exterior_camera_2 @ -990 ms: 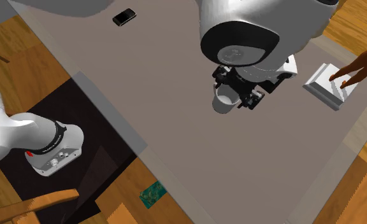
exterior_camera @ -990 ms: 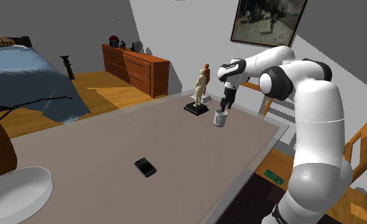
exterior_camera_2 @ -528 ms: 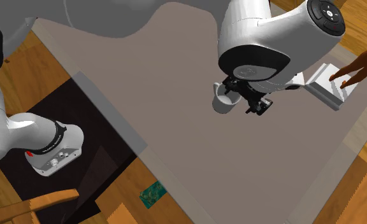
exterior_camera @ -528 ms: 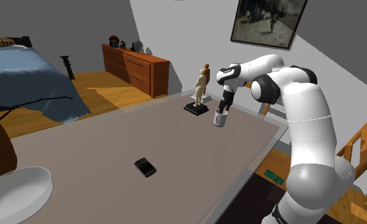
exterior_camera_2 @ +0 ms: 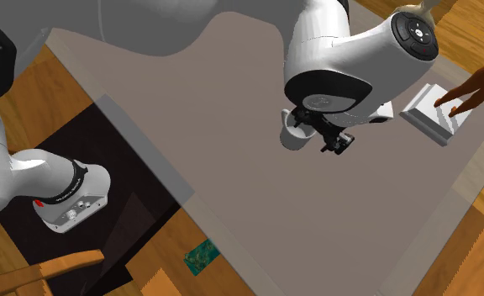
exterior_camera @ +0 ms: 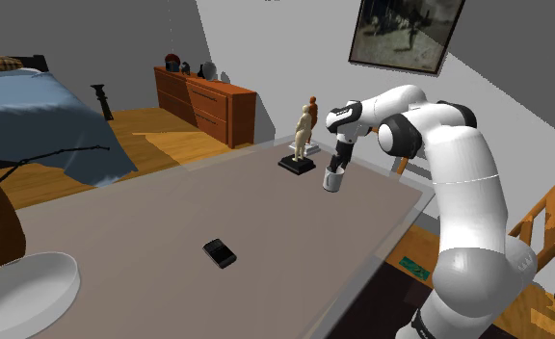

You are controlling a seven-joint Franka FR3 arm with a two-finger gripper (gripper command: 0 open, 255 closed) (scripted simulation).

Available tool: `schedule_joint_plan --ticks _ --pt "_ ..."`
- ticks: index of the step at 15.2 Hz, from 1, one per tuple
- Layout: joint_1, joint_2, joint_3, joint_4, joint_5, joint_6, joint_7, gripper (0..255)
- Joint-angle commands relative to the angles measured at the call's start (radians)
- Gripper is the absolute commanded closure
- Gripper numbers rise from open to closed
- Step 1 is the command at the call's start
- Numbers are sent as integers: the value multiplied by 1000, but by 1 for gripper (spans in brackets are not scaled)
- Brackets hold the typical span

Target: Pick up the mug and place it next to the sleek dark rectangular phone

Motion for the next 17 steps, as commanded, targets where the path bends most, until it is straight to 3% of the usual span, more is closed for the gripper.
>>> schedule_joint_plan --ticks 1,3,4,13,17 --pt "0 0 0 0 0 0 0 0" --pt "0 0 0 0 0 0 0 0" --pt "0 0 0 0 0 0 0 255" --pt "0 0 0 0 0 0 0 255" --pt "1 -20 -6 23 -10 -41 8 255"
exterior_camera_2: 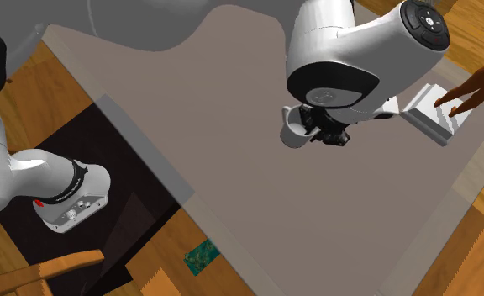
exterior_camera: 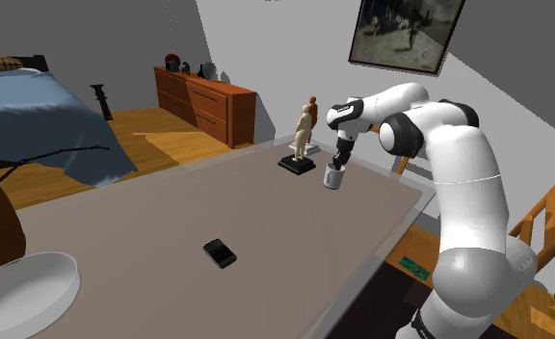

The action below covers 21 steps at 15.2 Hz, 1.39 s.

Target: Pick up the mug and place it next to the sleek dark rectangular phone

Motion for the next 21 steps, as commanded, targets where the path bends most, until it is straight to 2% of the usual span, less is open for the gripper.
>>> schedule_joint_plan --ticks 1,21 --pt "0 -11 -3 12 -5 -22 4 255" --pt "-16 -60 -21 210 -35 -261 37 255"
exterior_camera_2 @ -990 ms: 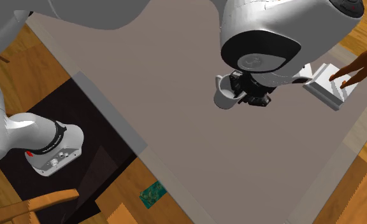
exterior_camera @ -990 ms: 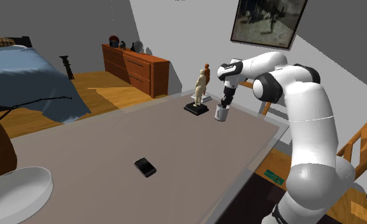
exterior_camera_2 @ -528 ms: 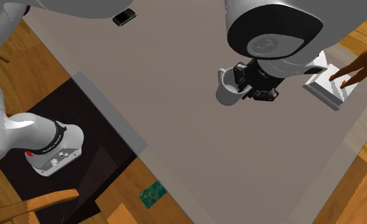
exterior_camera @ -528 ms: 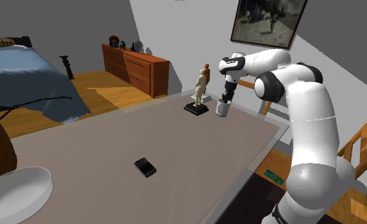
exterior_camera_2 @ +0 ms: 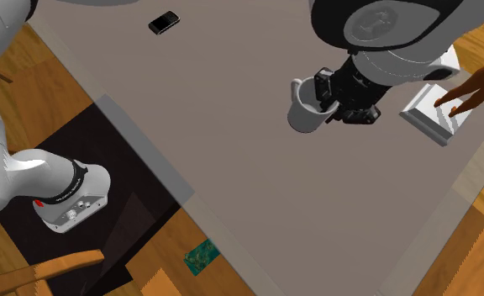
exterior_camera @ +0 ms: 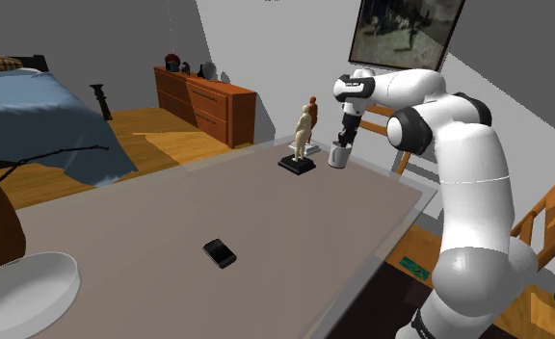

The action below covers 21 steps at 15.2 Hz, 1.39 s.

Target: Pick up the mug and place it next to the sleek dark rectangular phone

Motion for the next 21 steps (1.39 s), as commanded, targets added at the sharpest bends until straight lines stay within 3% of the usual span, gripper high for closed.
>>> schedule_joint_plan --ticks 1,8,14,21 --pt "-5 3 0 32 0 -28 3 255" --pt "-25 15 0 142 2 -125 13 255" --pt "125 -123 10 -90 -48 -16 125 255" --pt "260 -221 45 -253 -89 69 273 255"
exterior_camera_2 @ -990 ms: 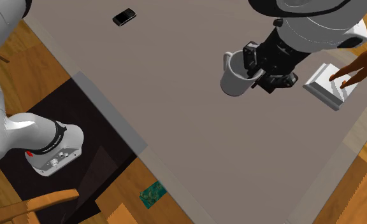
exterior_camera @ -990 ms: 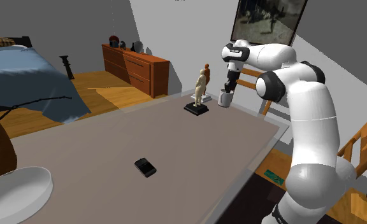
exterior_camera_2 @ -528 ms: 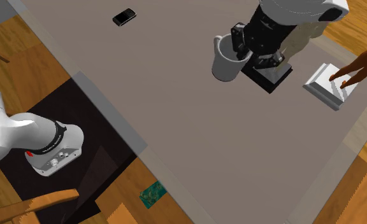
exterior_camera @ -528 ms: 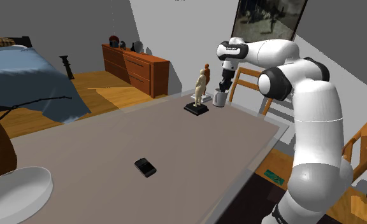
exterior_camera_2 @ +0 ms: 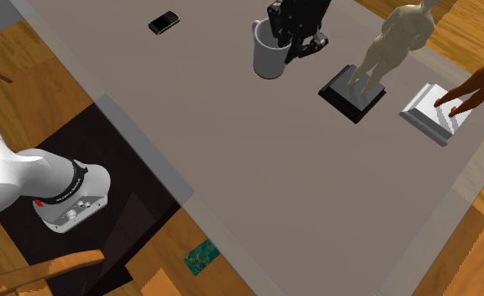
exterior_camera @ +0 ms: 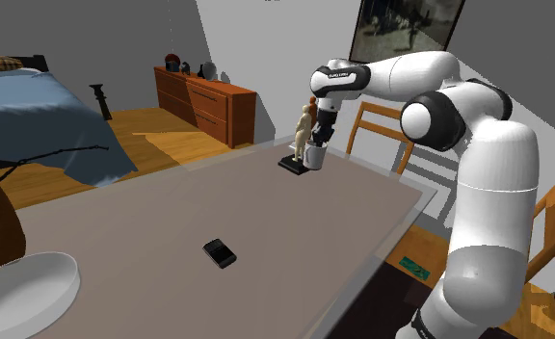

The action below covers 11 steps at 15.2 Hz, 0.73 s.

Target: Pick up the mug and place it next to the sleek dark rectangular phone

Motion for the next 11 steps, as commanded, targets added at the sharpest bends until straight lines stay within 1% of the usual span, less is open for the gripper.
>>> schedule_joint_plan --ticks 1,6,11 --pt "36 -23 12 -42 -10 25 44 255" --pt "116 -55 47 -104 -26 67 152 255" --pt "188 -62 85 -132 -33 99 259 255"
